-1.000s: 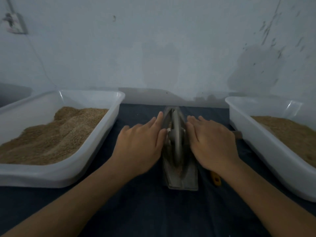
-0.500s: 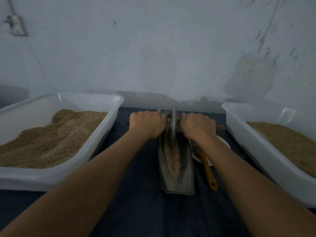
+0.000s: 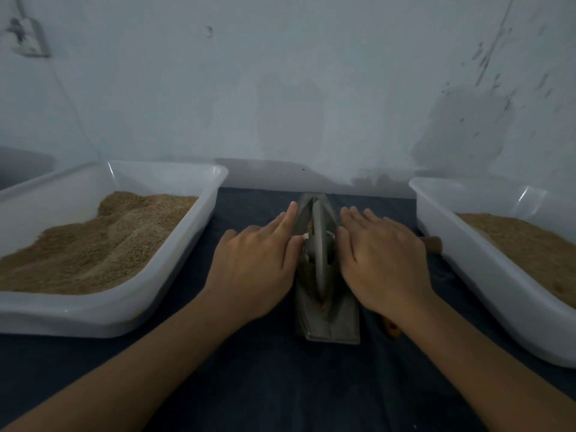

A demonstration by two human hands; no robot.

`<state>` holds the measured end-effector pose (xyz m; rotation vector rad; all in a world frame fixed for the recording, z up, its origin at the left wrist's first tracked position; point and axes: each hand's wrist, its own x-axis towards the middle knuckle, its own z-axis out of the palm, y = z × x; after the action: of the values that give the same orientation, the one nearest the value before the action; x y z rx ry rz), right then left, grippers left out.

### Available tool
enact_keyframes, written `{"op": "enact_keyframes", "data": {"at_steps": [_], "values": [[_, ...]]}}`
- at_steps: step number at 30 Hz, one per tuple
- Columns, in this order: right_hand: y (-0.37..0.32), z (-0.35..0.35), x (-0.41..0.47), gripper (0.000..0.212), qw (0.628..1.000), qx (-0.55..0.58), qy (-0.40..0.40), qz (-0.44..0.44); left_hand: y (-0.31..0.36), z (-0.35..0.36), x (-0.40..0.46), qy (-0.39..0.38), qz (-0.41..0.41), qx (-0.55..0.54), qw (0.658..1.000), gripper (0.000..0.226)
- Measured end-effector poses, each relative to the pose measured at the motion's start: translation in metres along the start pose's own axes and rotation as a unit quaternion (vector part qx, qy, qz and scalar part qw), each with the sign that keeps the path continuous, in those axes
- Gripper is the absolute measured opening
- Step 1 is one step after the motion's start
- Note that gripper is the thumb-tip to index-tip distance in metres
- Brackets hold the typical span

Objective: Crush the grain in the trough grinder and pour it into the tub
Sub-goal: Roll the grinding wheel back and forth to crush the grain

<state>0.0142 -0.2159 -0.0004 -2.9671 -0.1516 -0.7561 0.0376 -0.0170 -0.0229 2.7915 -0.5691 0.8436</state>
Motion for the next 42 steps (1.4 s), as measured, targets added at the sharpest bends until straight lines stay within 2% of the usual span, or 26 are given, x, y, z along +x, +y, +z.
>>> {"op": "enact_keyframes", "data": {"at_steps": [3, 7, 10, 13, 17, 19, 23, 26, 29, 33, 36, 39, 42], "values": [[0.008, 0.014, 0.031, 0.053, 0.999, 0.002, -0.036, 0.024, -0.004, 0.015, 0.034, -0.020, -0.013, 0.054, 0.998, 0.064], [0.017, 0.033, 0.074, 0.042, 0.994, -0.013, -0.072, 0.076, -0.008, 0.029, 0.088, -0.094, -0.042, 0.101, 0.990, 0.050], [0.017, 0.039, 0.088, 0.042, 0.993, 0.001, -0.073, 0.096, -0.011, 0.034, 0.100, -0.113, -0.052, 0.091, 0.988, 0.042], [0.014, 0.035, 0.076, 0.045, 0.997, -0.015, -0.046, 0.062, -0.009, 0.030, 0.079, -0.091, -0.025, 0.112, 0.989, 0.041], [0.009, 0.015, 0.031, 0.051, 1.000, -0.003, 0.004, -0.004, -0.001, 0.013, 0.030, -0.023, -0.034, 0.083, 0.996, 0.070], [0.009, 0.006, 0.006, 0.055, 0.999, 0.004, 0.036, -0.028, 0.002, 0.003, 0.003, 0.016, -0.010, 0.040, 0.999, 0.069], [0.003, -0.004, -0.017, 0.064, 0.998, -0.001, 0.059, -0.031, 0.002, -0.006, -0.021, 0.029, 0.010, -0.011, 0.999, 0.065], [0.001, 0.002, 0.000, 0.062, 0.999, -0.008, 0.029, -0.017, 0.001, -0.002, -0.007, 0.017, 0.004, 0.000, 1.000, 0.065], [0.009, 0.018, 0.040, 0.053, 1.000, -0.011, -0.018, 0.017, -0.005, 0.011, 0.033, -0.042, -0.021, 0.020, 0.999, 0.062], [0.016, 0.037, 0.090, 0.049, 0.996, -0.018, -0.058, 0.069, -0.011, 0.026, 0.090, -0.113, -0.063, 0.045, 0.991, 0.036], [0.013, 0.040, 0.107, 0.045, 0.996, -0.048, -0.059, 0.042, -0.020, 0.034, 0.105, -0.157, -0.078, 0.031, 0.984, 0.029], [0.008, 0.035, 0.106, 0.047, 0.995, -0.065, -0.072, 0.024, -0.023, 0.034, 0.098, -0.153, -0.050, 0.038, 0.986, 0.027], [0.008, 0.028, 0.085, 0.049, 0.997, -0.064, -0.047, 0.013, -0.017, 0.028, 0.077, -0.101, -0.002, 0.076, 0.992, 0.028]]}}
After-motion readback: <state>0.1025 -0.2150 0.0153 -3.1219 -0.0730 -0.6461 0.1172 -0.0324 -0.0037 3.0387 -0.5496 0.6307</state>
